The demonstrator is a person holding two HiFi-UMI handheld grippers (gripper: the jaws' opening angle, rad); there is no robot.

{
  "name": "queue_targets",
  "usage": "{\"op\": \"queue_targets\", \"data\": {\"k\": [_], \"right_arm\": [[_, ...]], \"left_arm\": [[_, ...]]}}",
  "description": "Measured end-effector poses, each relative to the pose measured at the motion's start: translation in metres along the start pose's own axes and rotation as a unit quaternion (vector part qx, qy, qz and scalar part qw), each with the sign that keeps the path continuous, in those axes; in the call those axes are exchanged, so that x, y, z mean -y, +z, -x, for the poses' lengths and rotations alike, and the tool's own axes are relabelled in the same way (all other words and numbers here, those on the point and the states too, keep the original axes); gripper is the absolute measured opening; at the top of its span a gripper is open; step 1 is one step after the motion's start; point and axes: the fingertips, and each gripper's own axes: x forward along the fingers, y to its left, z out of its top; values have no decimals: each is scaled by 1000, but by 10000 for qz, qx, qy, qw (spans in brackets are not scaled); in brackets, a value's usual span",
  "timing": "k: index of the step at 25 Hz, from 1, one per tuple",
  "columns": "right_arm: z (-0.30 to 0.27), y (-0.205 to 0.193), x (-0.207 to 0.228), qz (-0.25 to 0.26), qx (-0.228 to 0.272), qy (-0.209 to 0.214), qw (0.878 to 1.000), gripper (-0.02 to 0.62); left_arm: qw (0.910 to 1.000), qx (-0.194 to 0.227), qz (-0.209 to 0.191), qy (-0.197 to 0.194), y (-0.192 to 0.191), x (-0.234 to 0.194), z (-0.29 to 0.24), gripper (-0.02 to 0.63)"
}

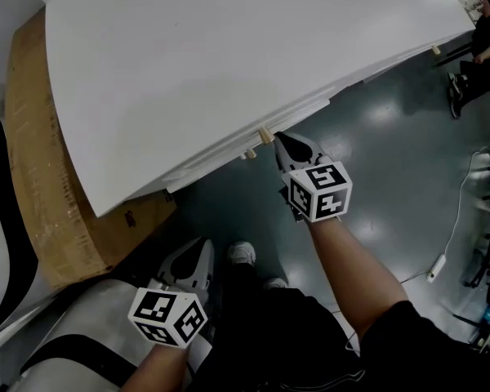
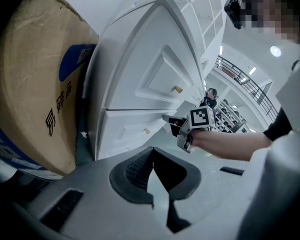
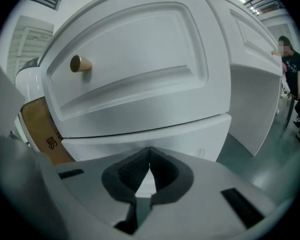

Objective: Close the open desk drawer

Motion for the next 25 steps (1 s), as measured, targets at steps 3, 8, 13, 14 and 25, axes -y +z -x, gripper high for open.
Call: {"op": "queue_targets", "data": {"k": [3, 8, 13, 14, 25], "right_arm": [[-6, 5, 0, 32, 4, 36, 10000, 6], [-7, 5, 0, 141, -3, 95, 9999, 8], [-7, 4, -1, 246, 34, 168, 9996, 7], [-6, 4, 0, 250, 55, 182, 9995, 6], [60, 6, -41, 212, 235, 1104, 9934, 6]], "left_arm": [[10000, -16, -27, 11, -1, 0, 0, 5], [10000, -11, -42, 21, -2, -1, -2, 5], [10000, -12, -23, 44, -6, 1, -3, 5], [10000, -5, -25, 48, -6, 1, -4, 5], [9991, 378, 0, 166, -3, 21, 1, 5]]}}
